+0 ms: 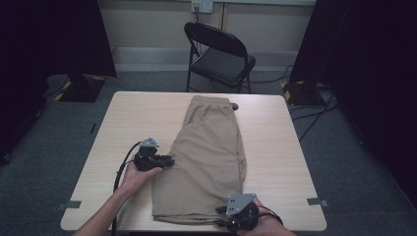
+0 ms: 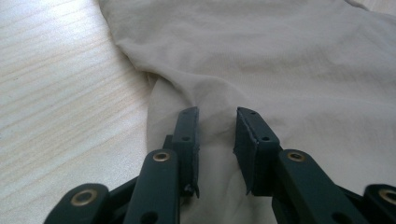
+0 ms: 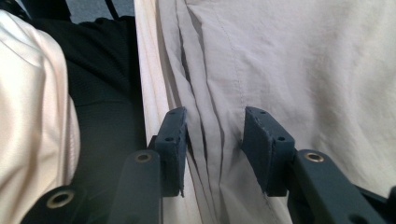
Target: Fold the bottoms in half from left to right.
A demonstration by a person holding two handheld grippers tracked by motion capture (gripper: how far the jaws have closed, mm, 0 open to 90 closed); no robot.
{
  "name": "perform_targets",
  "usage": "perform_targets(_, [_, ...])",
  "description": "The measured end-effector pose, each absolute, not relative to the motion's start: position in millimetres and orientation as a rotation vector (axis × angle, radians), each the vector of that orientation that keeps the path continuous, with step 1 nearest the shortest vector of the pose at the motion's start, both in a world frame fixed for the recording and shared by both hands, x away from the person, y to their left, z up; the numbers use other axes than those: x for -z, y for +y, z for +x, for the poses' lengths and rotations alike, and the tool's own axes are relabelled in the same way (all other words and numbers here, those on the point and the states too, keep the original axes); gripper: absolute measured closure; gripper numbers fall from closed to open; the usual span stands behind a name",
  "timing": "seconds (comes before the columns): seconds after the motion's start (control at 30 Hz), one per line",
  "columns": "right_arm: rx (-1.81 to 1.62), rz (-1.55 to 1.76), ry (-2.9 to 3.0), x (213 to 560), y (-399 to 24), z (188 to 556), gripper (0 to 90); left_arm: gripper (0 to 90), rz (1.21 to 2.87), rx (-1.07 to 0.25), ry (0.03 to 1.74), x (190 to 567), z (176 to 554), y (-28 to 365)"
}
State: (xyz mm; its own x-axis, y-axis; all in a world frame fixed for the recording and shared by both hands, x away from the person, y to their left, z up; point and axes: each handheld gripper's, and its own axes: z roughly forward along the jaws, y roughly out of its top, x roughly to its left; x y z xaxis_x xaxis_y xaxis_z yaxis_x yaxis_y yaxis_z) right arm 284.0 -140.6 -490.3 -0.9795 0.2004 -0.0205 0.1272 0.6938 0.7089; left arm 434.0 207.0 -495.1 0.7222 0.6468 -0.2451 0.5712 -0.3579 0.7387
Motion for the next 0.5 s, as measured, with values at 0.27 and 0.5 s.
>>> perform_targets(0.27, [-1.12,0.317,2.769,488.8,-139.5,286.9,81.6,67.6,2.05,-0.102,0.925,495.0,433.7,206.7])
perform_targets(0.5, [-1.154,0.394,2.819,482.1,-137.8,292.3,87.7,67.0,2.071,-0.104,0.91,494.0,432.5,207.2])
